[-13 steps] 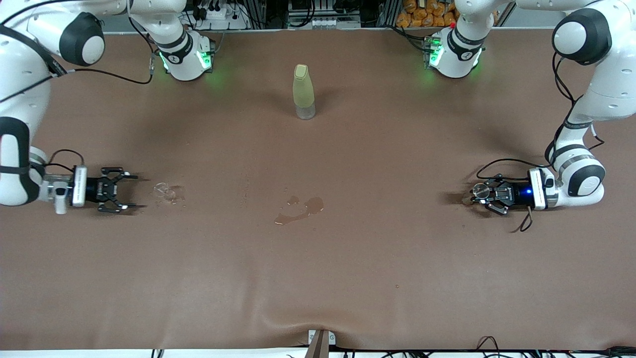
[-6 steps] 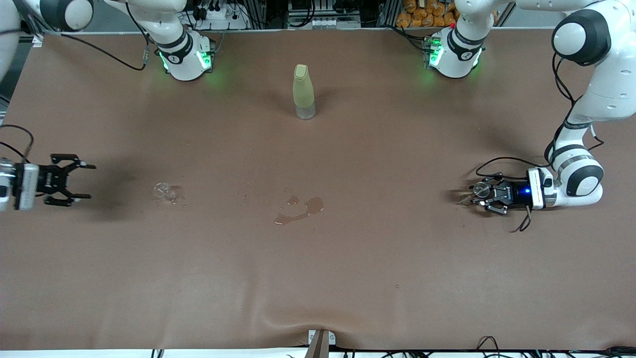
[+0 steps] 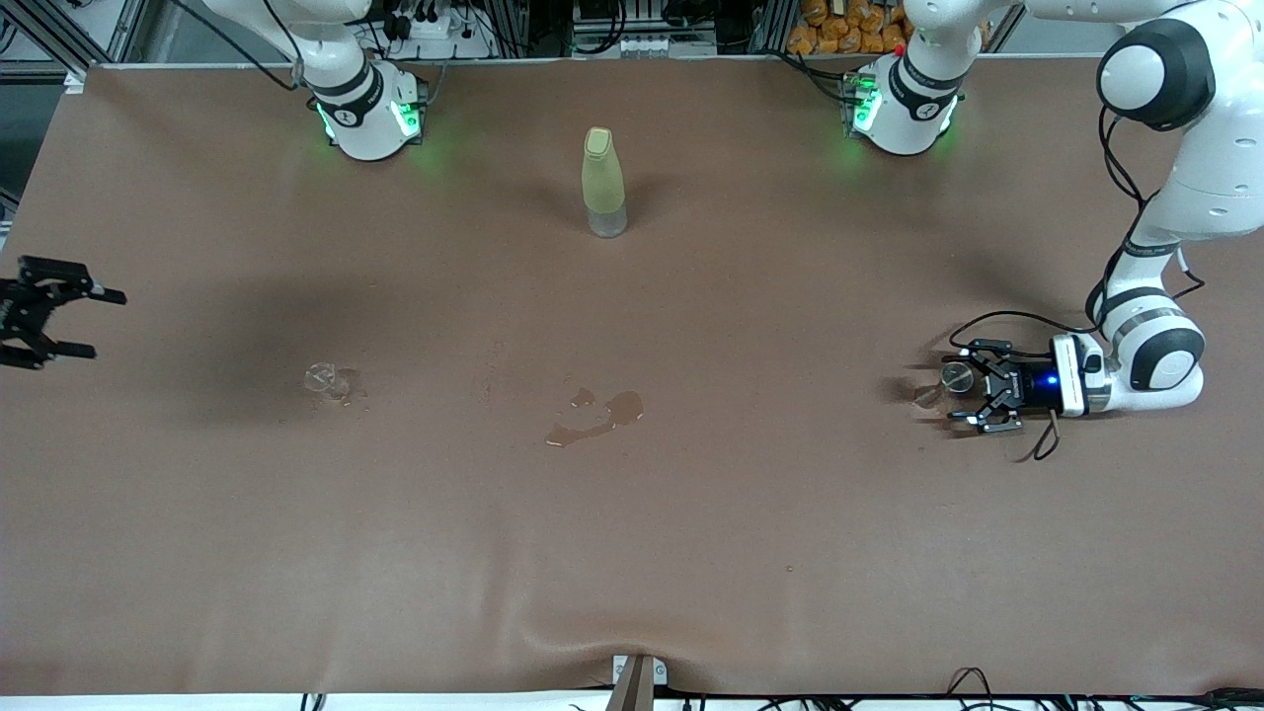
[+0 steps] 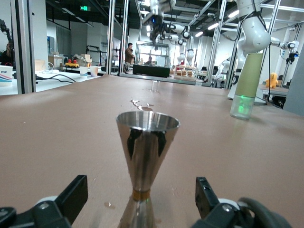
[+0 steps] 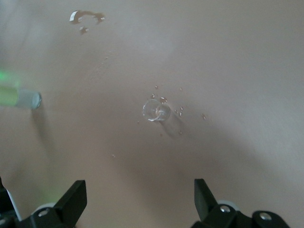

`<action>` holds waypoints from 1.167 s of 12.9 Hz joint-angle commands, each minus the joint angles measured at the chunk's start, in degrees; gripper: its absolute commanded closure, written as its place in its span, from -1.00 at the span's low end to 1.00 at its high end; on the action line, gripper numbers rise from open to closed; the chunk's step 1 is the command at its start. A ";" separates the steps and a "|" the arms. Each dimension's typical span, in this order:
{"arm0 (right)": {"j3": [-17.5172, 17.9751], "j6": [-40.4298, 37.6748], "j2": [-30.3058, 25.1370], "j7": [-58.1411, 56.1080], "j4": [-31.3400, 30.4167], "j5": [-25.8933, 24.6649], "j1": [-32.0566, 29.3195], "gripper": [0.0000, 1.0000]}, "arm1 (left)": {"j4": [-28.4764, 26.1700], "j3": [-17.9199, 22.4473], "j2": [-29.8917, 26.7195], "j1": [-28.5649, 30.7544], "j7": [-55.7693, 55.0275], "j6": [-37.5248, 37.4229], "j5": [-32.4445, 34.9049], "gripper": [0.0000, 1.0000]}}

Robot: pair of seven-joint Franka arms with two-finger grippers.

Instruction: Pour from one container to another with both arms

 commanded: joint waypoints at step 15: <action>26.12 -6.90 -14.92 55.62 7.92 -22.88 -1.19 -1.00 | 3.84 2.04 -20.44 -15.72 -17.10 18.49 17.15 -1.00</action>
